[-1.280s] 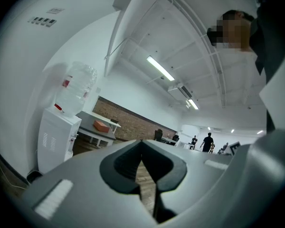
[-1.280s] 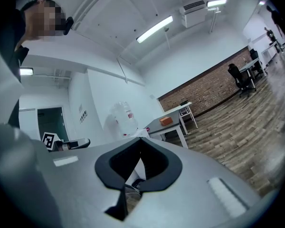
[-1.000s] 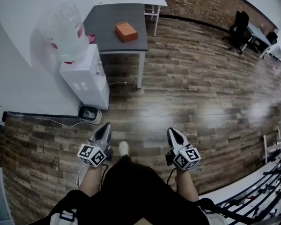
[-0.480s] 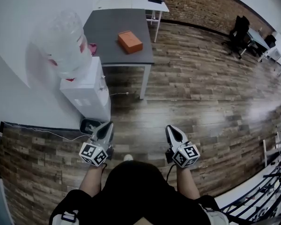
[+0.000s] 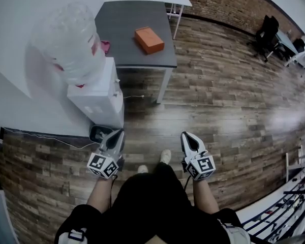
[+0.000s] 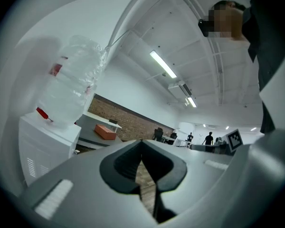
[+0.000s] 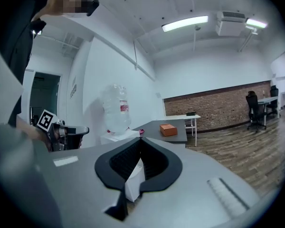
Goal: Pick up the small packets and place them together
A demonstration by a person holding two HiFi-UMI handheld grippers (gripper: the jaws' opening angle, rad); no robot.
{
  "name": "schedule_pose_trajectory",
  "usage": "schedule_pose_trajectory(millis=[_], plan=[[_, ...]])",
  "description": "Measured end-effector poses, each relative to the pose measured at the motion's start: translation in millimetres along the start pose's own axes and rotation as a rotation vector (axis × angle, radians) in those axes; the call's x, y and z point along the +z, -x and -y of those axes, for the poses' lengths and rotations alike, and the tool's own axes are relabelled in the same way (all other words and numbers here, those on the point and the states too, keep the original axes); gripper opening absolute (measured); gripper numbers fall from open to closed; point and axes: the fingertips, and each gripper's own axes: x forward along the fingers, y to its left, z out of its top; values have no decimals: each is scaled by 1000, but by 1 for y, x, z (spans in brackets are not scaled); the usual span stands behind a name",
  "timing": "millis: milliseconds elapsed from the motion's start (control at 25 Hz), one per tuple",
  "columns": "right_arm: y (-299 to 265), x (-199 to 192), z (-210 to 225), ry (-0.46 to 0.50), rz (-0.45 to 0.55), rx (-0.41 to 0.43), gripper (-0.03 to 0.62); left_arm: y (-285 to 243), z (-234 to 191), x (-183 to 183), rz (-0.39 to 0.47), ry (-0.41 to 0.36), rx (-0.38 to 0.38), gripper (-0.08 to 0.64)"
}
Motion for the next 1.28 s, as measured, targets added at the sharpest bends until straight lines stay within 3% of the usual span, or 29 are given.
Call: schedule_pose_trajectory(millis=[360,680,1080,1280], plan=[[-61,14,23,-29,27,42,2,-43,-18,15,17,-8,12,-2],[-125,25,69,-51,36,96,2,-94,-47,23,7,-18,73,-2],[-174,56,145,-54,84,112,3,-185,-60,40,6,-53,69,-2],[-180,64,184,-143,100,99,3,-218,-65,38,22,-16,92,-2]])
